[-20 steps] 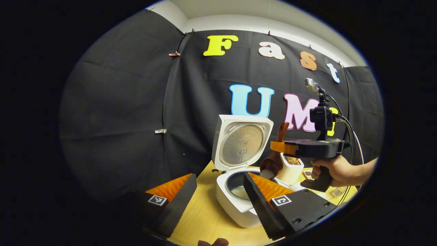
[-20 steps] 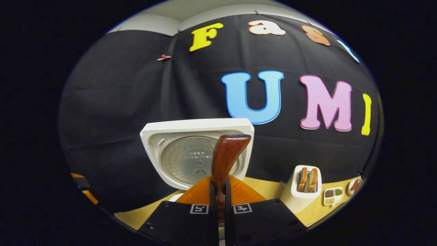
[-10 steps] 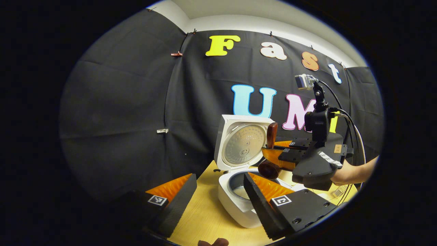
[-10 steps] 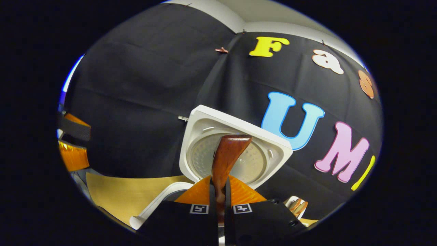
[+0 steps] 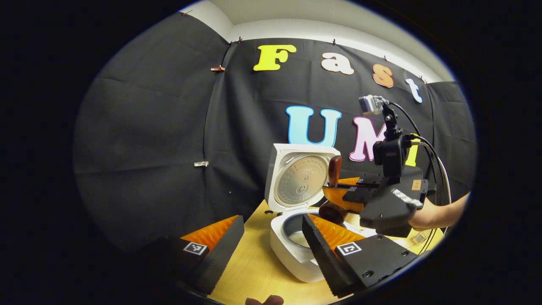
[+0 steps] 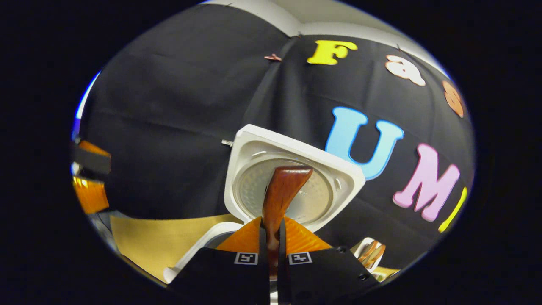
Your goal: Close the left gripper, press the button to open the rice cooker; take a wooden spoon from the chopstick holder with the right hand, scoop a spoonful of rice and pour it into the rice cooker, then put the wooden spoon back into the chopstick holder.
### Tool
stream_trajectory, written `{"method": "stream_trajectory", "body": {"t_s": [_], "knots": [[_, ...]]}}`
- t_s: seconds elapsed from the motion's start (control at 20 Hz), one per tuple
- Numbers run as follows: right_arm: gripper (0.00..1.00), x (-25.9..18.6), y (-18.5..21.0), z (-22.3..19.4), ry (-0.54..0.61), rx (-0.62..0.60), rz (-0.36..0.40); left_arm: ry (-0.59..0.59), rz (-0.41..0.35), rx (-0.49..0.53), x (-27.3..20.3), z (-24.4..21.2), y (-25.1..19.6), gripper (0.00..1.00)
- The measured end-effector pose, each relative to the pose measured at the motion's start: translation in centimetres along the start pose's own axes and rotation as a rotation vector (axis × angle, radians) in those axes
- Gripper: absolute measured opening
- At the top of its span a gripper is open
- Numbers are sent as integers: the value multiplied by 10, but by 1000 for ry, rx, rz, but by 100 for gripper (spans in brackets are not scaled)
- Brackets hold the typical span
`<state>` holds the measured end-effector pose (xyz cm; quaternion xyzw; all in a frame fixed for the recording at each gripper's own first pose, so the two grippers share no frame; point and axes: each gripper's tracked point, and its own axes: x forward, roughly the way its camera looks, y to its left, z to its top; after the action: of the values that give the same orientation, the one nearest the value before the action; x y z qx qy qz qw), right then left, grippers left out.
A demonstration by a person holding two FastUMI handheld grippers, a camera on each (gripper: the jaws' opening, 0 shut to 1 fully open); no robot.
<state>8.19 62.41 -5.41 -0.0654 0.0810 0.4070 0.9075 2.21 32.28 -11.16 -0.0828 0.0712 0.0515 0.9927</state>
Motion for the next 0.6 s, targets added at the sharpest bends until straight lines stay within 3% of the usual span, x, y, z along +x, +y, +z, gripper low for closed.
{"method": "stream_trajectory", "body": {"t_s": [0.3,0.6], "knots": [[12,-14,-38,16,-2,507,-53,-7,-2,18,-6,2,-10,95],[11,-54,-81,37,-101,878,-85,-15,-21,24,-13,7,-33,95]]}}
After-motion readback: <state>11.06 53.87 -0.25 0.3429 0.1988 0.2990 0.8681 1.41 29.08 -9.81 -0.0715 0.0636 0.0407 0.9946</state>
